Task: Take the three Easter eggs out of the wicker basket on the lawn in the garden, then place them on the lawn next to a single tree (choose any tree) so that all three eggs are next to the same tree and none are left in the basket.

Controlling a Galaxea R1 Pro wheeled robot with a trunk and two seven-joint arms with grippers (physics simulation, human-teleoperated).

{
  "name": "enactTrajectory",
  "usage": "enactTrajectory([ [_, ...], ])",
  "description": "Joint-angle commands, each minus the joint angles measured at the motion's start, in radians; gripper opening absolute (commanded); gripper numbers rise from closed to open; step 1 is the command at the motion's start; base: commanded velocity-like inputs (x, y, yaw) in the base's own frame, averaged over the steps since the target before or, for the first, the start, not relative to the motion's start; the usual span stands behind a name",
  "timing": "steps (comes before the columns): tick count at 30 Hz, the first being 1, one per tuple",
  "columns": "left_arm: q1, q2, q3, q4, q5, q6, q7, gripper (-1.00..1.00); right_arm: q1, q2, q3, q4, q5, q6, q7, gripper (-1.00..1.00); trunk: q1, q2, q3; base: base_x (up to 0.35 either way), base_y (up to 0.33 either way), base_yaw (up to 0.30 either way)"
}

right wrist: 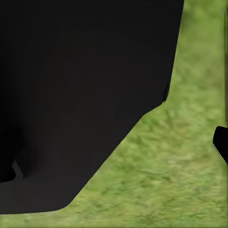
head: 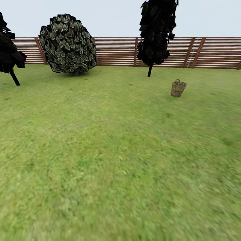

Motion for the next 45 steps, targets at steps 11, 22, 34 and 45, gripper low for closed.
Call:
enactTrajectory([
  [11,-0.002,-0.002,0.002,-0.002,0.001,-0.003,-0.001,1.0,0.0,-0.003,-0.001,-0.008,0.001,-0.01,-0.004,1.0,0.001,0.0,0.005,0.337,0.007,-0.109],
  [22,-0.004,-0.005,0.004,-0.002,0.002,-0.03,-0.001,1.0,0.0,-0.004,-0.002,-0.004,-0.002,-0.041,-0.004,1.0,0.001,0.0,0.017,0.339,0.0,-0.201],
  [34,-0.004,-0.004,0.009,-0.002,0.007,-0.078,-0.002,1.0,0.0,-0.004,-0.002,0.0,-0.003,-0.043,-0.004,1.0,0.001,0.0,0.026,0.338,0.0,-0.116],
  [45,-0.004,-0.003,0.011,-0.002,0.009,-0.082,-0.002,1.0,0.0,-0.004,0.0,0.005,-0.003,-0.043,-0.004,1.0,0.001,0.0,0.04,0.314,0.0,-0.011],
])
